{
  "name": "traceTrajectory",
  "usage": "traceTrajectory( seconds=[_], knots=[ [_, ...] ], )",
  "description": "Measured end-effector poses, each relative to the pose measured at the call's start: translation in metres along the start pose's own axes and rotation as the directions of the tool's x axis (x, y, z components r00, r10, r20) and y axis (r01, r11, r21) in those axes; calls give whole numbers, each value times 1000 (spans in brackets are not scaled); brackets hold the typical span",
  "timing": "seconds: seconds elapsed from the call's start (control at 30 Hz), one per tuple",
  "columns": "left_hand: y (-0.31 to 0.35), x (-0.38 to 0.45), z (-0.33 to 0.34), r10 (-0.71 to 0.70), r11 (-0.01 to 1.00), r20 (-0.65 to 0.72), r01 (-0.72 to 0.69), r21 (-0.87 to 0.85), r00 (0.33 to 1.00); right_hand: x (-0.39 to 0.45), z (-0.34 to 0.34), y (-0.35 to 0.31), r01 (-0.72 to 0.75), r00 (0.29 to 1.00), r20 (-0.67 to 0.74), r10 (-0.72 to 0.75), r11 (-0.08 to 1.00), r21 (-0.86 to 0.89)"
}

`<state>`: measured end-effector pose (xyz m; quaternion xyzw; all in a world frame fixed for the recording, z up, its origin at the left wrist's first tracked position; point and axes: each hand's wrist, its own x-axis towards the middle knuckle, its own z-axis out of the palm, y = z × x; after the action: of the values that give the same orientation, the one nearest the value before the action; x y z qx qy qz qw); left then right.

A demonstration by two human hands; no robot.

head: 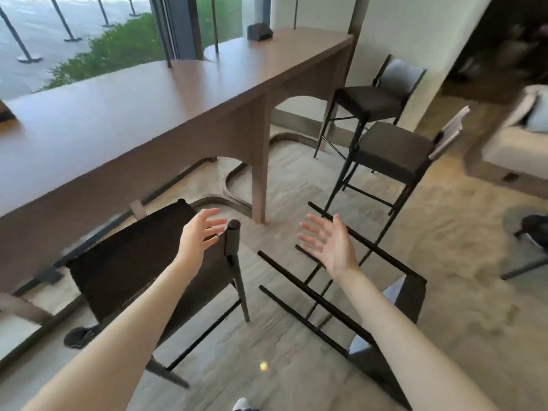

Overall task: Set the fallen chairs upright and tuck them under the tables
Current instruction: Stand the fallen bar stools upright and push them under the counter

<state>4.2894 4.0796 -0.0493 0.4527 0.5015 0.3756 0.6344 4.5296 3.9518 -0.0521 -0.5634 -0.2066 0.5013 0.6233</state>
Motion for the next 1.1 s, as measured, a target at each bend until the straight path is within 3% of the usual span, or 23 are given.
traceTrajectory(
  seconds=[0.13,0.23,0.5,0.73,1.1],
  knots=[
    [-10,-21,81,-40,998,204,30,54,978,-57,-85,-9,50,974,-223,-32,996,75],
    [-24,-48,149,-59,994,375,20,107,925,-111,-142,-11,110,915,-399,-63,989,96],
    [-70,-176,294,-136,972,711,-44,229,690,-271,-271,14,257,673,-734,-89,959,119],
    [-105,-250,352,-178,964,828,-75,256,532,-381,-324,28,355,532,-842,-89,926,126],
    [-132,-291,412,-214,954,872,-97,282,440,-418,-358,32,413,465,-884,-51,896,166]
  ],
)
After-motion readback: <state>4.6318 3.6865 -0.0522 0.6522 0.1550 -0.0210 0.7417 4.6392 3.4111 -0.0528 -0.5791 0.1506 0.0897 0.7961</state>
